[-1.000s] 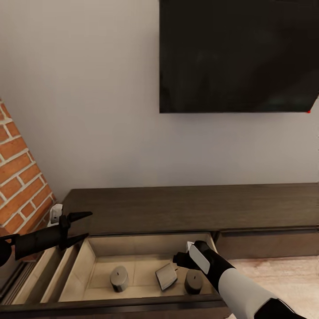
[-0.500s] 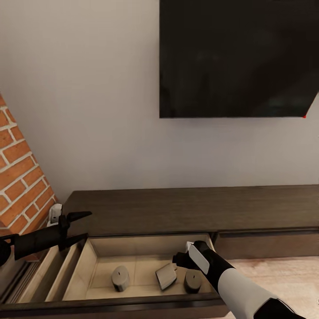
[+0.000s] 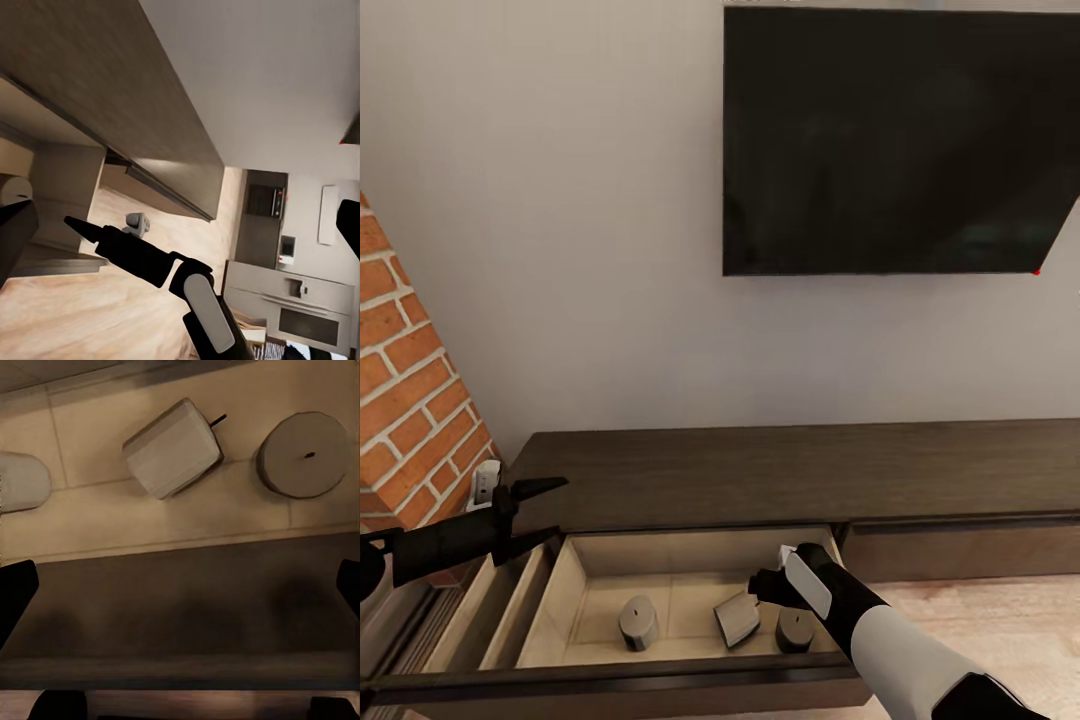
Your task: Place each of the two pumpkins and all three candles from the living room inside a cabinet in the living room (use any cabinet), then make sure every cabinet is closed, and position the cauldron so it is next to a table in the living room.
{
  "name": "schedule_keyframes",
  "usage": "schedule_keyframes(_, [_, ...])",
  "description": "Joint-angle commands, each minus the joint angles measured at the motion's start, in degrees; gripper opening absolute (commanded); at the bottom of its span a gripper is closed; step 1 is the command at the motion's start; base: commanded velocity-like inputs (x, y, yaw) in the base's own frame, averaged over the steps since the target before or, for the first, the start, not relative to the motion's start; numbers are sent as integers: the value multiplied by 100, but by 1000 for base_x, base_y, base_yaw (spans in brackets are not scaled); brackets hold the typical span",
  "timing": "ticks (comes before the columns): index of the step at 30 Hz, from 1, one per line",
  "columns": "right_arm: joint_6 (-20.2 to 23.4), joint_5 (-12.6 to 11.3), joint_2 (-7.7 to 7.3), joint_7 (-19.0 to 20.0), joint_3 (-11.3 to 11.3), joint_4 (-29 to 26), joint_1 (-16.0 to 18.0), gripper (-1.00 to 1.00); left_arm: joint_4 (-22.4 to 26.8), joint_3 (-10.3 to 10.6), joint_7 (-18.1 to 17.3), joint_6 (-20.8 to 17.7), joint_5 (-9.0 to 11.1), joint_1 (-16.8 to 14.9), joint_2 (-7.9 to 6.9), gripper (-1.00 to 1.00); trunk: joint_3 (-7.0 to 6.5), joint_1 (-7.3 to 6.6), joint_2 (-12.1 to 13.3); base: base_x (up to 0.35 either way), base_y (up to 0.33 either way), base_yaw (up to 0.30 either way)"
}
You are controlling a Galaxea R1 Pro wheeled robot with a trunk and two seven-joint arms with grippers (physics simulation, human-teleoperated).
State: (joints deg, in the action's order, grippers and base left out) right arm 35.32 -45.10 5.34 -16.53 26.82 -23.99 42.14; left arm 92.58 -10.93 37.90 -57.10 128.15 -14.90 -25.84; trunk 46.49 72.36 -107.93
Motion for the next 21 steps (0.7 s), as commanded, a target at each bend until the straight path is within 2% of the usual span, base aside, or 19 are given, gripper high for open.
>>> schedule_keyframes(1, [10,-62,-7,-52,43,-9,4,100,2,-6,60,-12,52,-4,0,100,-13,-23,39,-1,0,0])
schedule_keyframes(21, [10,-61,-16,-47,43,-9,4,100,2,9,60,-12,52,-4,0,100,-372,-462,841,0,0,0])
